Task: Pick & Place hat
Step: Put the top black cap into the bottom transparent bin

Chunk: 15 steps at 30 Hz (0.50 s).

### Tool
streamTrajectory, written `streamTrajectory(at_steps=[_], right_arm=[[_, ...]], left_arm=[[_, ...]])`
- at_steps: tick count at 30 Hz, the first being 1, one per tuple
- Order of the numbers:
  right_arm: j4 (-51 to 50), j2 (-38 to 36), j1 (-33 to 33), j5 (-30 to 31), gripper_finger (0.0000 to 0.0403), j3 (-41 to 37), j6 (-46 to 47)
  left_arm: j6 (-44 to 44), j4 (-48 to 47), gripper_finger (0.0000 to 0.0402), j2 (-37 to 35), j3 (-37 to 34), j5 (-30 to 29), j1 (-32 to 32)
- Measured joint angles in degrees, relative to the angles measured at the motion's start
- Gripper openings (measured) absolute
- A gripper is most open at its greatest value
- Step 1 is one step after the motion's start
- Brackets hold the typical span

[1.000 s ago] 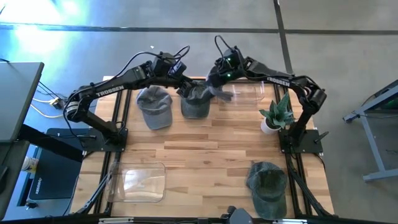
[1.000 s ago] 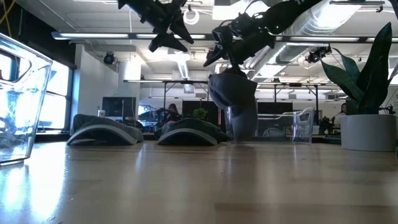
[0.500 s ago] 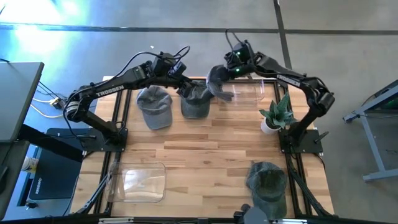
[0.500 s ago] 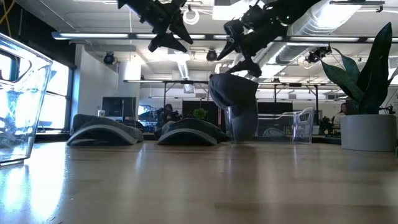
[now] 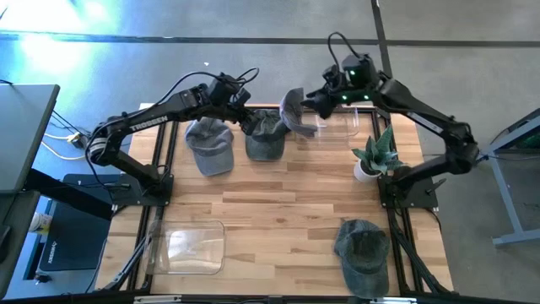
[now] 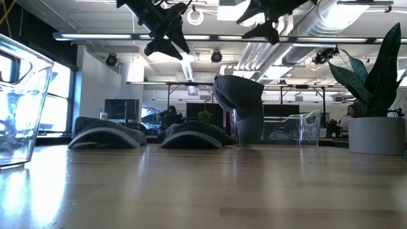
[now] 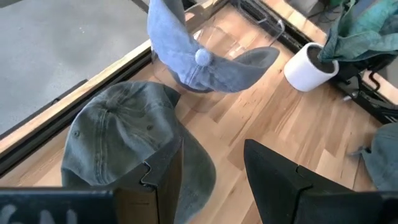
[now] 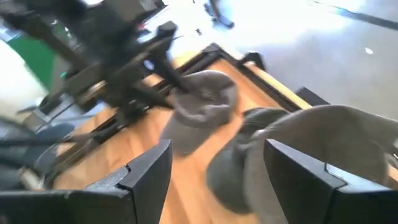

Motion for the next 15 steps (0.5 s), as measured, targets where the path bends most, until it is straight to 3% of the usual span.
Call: streamTrajectory(at_steps=[6, 15], right_arm=[[-9.60, -3.25, 9.60, 1.43, 0.0248, 0.02, 0.25], [-31.17, -2.72, 26.00, 15.12, 0.0248, 0.02, 4.21]], left_arm=[[1.05, 0.02, 0.0165, -0.02, 0.00, 1.69, 0.00], [2.30, -2.29, 0.0165, -0.02, 0.00, 0.77, 0.01]])
